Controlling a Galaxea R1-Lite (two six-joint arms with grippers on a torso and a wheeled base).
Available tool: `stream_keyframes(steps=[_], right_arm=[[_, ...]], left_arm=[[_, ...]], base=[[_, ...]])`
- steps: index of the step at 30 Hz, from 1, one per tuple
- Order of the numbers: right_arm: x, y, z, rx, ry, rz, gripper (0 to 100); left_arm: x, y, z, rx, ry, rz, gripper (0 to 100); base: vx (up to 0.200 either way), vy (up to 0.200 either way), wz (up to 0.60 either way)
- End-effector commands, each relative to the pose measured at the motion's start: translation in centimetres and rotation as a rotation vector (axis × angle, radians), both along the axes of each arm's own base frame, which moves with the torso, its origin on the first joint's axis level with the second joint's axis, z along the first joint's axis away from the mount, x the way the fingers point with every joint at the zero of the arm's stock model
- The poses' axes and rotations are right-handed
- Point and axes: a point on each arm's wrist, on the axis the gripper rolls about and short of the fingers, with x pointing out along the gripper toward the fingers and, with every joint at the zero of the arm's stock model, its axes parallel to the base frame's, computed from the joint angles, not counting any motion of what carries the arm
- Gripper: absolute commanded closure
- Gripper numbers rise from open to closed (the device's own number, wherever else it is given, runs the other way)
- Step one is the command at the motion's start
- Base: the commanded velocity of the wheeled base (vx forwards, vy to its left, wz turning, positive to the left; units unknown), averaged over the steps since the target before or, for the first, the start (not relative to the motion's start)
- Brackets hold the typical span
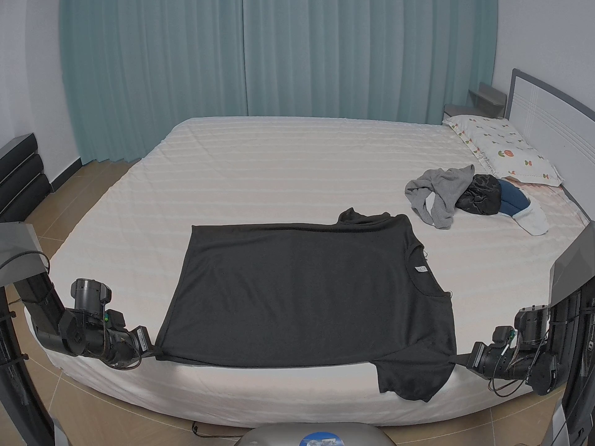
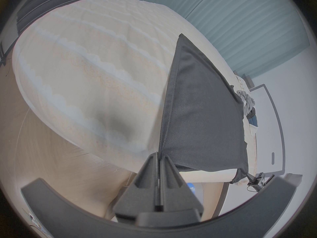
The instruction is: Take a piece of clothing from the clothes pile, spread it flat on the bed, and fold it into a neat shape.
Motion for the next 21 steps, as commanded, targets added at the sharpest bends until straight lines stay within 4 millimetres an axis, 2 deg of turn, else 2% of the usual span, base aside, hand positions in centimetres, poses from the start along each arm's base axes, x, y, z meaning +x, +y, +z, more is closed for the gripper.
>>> stream_keyframes(steps=[1,9,16,21], right_arm=[[-0.7,0.0,1.0,-0.004,-0.022,-0.001,100],[-1.5,-0.1,1.0,-0.056,0.030,0.044,100],[-2.2,-0.3,2.0,-0.080,0.040,0.060,100],[-2.5,-0.4,1.7,-0.121,0.067,0.085,100]], left_arm=[[-0.7,-0.1,0.5,0.007,-0.011,-0.008,100],[-0.9,0.0,0.8,0.021,-0.017,-0.004,100],[-2.1,-0.1,0.7,0.071,-0.020,-0.081,100],[-3.0,-0.2,1.3,0.089,-0.035,-0.104,100]], base=[[0.000,0.000,0.00],[0.000,0.000,0.00],[0.000,0.000,0.00],[0.000,0.000,0.00]])
